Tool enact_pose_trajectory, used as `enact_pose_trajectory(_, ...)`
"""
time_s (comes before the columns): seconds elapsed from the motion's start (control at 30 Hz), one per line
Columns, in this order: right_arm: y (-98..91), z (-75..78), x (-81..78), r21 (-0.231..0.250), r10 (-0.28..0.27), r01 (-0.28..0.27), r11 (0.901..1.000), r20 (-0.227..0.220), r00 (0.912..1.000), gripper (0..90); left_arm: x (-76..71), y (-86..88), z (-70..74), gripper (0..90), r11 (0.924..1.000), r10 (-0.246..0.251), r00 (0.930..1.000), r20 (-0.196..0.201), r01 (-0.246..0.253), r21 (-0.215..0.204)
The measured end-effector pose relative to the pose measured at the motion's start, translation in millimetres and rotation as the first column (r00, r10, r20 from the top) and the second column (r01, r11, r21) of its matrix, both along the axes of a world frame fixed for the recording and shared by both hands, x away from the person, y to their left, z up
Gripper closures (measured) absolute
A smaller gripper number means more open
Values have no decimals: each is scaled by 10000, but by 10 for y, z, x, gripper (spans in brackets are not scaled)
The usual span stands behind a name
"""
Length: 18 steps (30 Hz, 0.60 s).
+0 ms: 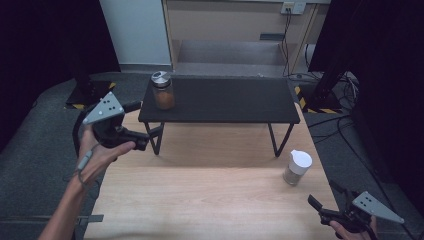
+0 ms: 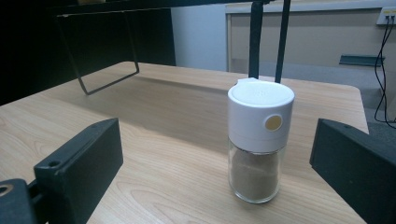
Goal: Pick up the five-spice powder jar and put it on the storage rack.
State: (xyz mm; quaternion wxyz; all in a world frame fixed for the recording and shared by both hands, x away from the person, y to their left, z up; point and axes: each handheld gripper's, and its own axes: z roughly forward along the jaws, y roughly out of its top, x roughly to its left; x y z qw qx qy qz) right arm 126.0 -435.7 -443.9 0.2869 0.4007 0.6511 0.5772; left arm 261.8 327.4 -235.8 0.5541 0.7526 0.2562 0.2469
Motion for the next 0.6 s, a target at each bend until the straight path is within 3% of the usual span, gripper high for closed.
enact_pose_trajectory(0.1,0,-1,-1,-11,4,-4,10000,8,10000,30,-98,30,-179,21,9997,-75,10000,42,76,-228)
enact_pose_trajectory(0.13,0,-1,-1,-11,4,-4,10000,8,10000,30,-98,30,-179,21,9997,-75,10000,42,76,-228)
enact_pose_trajectory(0.17,-1,-2,-1,-8,3,-3,10000,8,10000,30,-152,48,-287,22,9990,-77,9999,84,81,-431)
enact_pose_trajectory(0.2,1,0,-1,-13,-6,6,10000,-2,10000,29,-152,48,-287,25,9990,-77,9999,84,81,-431)
enact_pose_trajectory(0.23,2,0,0,-16,0,0,10000,3,10000,30,-190,64,-389,27,9980,-86,9999,72,90,-618)
enact_pose_trajectory(0.33,6,2,-1,-35,1,-1,10000,10,10000,30,-222,72,-471,28,9978,-35,10000,60,39,-664)
enact_pose_trajectory(0.5,4,2,-5,-28,-32,32,10000,14,10000,30,-311,112,-740,27,9924,-16,9999,-139,-1,-1227)
enact_pose_trajectory(0.6,5,2,-5,-47,-20,20,10000,29,10000,30,-361,123,-866,27,9916,103,9997,-236,-132,-1284)
